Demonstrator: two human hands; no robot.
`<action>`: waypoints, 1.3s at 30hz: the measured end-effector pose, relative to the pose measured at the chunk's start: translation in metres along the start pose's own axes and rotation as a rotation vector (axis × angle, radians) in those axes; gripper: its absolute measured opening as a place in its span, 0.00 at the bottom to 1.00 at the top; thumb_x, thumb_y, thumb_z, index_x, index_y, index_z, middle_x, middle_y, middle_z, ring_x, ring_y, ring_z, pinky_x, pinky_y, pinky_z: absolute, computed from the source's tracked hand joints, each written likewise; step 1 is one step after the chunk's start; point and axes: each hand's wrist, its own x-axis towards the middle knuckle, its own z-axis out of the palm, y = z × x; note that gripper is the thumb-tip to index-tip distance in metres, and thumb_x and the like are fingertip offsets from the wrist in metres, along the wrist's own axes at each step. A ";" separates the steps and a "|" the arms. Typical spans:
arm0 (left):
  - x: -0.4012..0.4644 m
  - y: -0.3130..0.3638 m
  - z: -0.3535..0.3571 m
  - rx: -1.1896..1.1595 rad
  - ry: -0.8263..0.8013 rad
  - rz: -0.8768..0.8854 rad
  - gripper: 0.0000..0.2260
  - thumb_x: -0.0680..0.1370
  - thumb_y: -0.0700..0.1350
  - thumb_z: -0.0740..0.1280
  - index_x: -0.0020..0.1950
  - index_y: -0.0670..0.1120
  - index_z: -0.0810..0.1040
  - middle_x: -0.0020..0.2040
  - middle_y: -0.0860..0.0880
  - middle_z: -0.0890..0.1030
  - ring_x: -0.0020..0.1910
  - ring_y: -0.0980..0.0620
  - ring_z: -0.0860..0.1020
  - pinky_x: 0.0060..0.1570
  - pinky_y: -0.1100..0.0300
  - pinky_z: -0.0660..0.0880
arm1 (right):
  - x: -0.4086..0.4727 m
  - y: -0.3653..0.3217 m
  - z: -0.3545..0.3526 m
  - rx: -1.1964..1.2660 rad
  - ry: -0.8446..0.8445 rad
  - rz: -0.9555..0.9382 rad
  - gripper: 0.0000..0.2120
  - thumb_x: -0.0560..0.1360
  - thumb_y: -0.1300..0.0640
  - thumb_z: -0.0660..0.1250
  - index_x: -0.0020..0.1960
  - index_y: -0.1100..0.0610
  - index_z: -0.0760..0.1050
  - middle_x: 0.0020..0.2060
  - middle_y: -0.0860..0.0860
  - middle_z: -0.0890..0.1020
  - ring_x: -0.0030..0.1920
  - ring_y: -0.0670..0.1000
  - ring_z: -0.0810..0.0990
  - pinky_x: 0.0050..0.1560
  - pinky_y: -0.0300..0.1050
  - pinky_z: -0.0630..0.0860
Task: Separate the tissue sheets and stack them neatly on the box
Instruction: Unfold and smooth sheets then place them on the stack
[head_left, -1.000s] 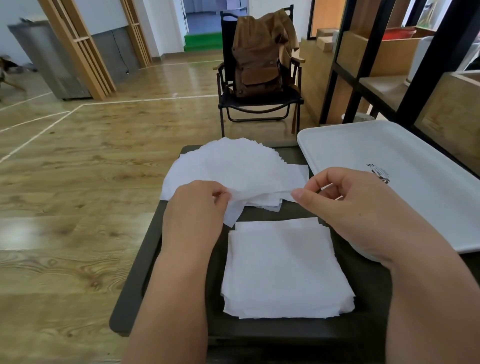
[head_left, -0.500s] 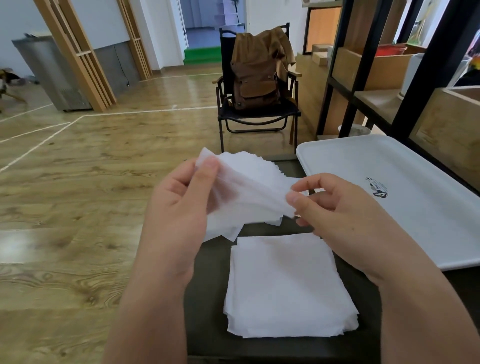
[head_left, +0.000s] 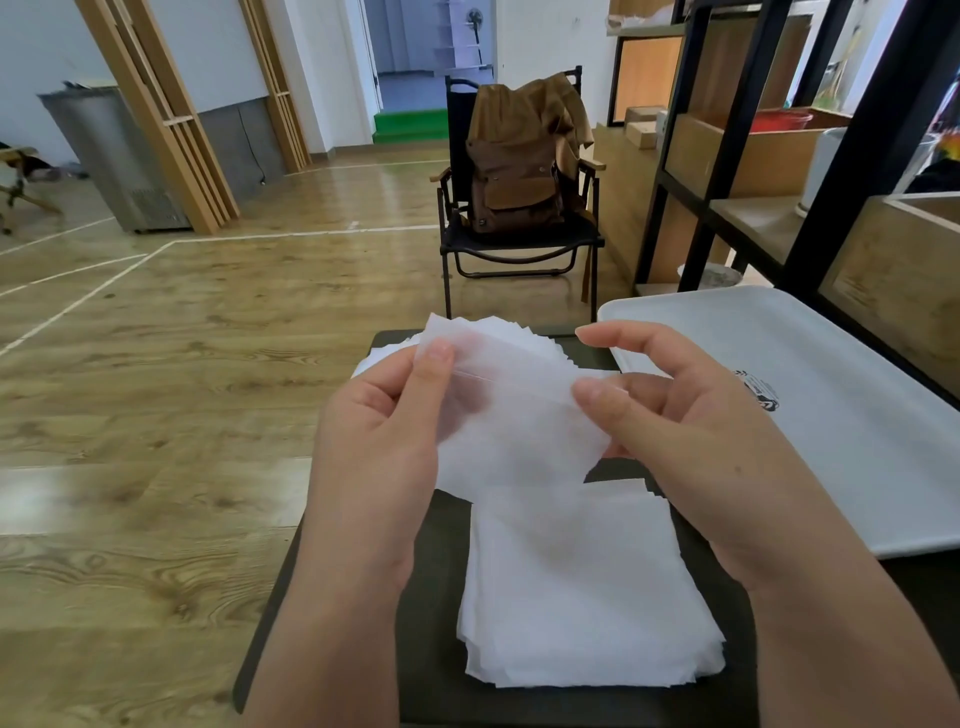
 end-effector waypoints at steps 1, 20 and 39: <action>0.000 0.000 0.000 0.000 0.002 0.000 0.11 0.81 0.50 0.64 0.47 0.55 0.87 0.45 0.50 0.87 0.49 0.48 0.85 0.57 0.45 0.78 | 0.001 0.000 0.001 -0.016 0.007 -0.026 0.17 0.68 0.43 0.73 0.56 0.37 0.75 0.42 0.47 0.85 0.42 0.50 0.84 0.44 0.45 0.82; -0.002 0.003 -0.008 0.155 -0.077 0.117 0.09 0.78 0.50 0.69 0.54 0.63 0.83 0.37 0.49 0.85 0.40 0.54 0.84 0.45 0.59 0.78 | 0.005 0.006 0.008 -0.396 0.179 -0.314 0.04 0.71 0.44 0.67 0.42 0.37 0.80 0.46 0.38 0.78 0.51 0.38 0.76 0.41 0.27 0.70; -0.006 0.020 -0.022 0.475 -0.149 0.321 0.02 0.73 0.57 0.68 0.43 0.61 0.79 0.49 0.66 0.79 0.49 0.64 0.78 0.43 0.73 0.71 | -0.005 -0.011 -0.007 -0.338 0.043 -0.275 0.12 0.71 0.40 0.63 0.40 0.45 0.82 0.34 0.48 0.80 0.33 0.51 0.77 0.32 0.43 0.74</action>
